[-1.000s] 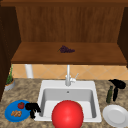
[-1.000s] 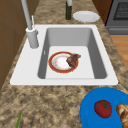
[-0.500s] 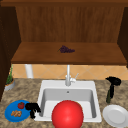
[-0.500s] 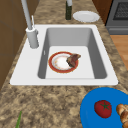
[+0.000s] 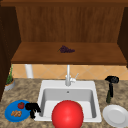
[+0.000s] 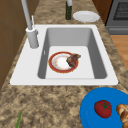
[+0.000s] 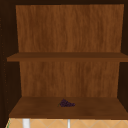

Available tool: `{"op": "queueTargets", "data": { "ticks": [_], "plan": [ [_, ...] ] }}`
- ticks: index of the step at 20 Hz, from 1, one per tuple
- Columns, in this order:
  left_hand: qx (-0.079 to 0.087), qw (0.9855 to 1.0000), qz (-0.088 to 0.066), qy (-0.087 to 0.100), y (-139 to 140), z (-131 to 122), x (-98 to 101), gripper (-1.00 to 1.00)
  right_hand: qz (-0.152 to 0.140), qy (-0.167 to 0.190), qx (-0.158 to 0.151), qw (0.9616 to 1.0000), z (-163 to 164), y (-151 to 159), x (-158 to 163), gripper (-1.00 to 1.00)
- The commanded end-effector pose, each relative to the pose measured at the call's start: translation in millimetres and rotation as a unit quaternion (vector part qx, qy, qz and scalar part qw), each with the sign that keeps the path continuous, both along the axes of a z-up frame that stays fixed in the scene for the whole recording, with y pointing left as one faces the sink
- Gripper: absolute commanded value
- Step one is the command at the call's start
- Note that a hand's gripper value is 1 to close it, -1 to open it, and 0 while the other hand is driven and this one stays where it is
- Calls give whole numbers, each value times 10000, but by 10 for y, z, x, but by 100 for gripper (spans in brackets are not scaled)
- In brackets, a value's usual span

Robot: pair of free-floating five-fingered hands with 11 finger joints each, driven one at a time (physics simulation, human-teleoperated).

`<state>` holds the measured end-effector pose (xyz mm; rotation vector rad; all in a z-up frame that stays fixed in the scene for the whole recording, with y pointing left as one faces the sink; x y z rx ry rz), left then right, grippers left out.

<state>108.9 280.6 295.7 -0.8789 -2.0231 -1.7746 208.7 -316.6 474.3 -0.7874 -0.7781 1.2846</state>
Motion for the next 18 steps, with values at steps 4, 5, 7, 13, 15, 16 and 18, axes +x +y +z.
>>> {"op": "queueTargets", "data": {
  "ticks": [4, 5, 7, 13, 15, 16, 18],
  "plan": [
    [0, 10000, 0, 0, 0, 0, 0, 0, -3, 775, -829, 9935, 0, 57, 178, -100],
    [0, 10000, 0, 0, 0, 0, 0, 0, 83, 852, -742, 9936, -46, 29, 241, -100],
    [0, 10000, 0, 0, 0, 0, 0, 0, 99, 924, -567, 9941, -103, 23, 317, -100],
    [0, 10000, 0, 0, 0, 0, 0, 0, 222, 888, -331, 9953, -317, -96, 435, -100],
    [0, 10000, 0, 0, 0, 0, 0, 0, 279, 904, -290, 9951, -365, -162, 505, -100],
    [0, 10000, 0, 0, 0, 0, 0, 0, 314, 941, -277, 9947, -392, -196, 539, -100],
    [0, 10000, 0, 0, 0, 0, 0, 0, 369, 999, -267, 9940, -440, -255, 597, -100]
  ]
}}
